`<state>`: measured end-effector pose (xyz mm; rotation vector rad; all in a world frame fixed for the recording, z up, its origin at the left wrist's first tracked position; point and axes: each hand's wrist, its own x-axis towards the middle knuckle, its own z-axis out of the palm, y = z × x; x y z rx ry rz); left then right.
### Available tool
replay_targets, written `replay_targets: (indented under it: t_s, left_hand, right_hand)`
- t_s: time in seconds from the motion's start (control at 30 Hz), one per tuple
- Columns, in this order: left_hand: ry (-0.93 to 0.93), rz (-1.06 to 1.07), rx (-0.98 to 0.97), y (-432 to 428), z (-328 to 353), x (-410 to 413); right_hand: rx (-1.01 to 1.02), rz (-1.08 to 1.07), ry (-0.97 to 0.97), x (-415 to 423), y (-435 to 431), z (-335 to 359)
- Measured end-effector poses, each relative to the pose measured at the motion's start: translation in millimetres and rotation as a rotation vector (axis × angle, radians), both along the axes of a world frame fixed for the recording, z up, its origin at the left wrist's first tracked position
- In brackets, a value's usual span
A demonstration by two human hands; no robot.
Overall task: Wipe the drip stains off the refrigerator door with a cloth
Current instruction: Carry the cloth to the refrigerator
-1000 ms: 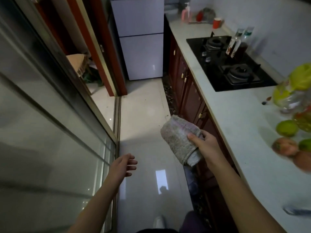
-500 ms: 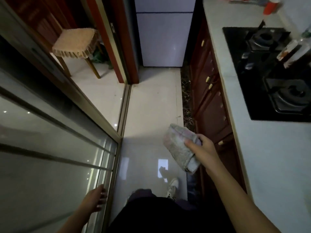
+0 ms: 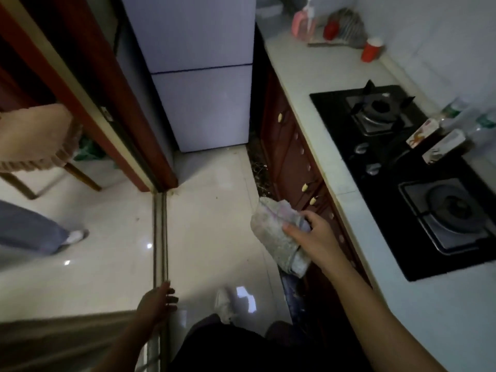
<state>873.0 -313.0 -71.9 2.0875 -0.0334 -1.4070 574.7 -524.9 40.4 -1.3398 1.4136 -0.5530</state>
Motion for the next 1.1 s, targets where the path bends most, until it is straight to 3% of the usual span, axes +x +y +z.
replay_targets:
  t_s: [0.17,0.33,0.53,0.7,0.9,1.1]
  left_hand:
    - [-0.133,-0.346,-0.177,-175,40,55]
    - [-0.140,-0.414,-0.259,-288,45,97]
    - [-0.102,-0.192,-0.007,-323,12,163]
    - [-0.060,-0.019,0.165,-330,4,211]
    - [-0.021,0.024,0.206,-395,1,250]
    - [-0.024,-0.074,0.082,-552,-9,314]
  right_hand:
    - [0.003,-0.177,0.001,7,-66,7]
    - [0.007,-0.289,-0.031,32,-149,-5]
    - [0.019,-0.202,-0.026,107,-279,-21]
    - [0.046,-0.008,-0.057,185,-387,-18]
    - [0.036,0.134,-0.068,265,-491,-2]
    - [0.033,0.050,-0.012,321,-576,-13]
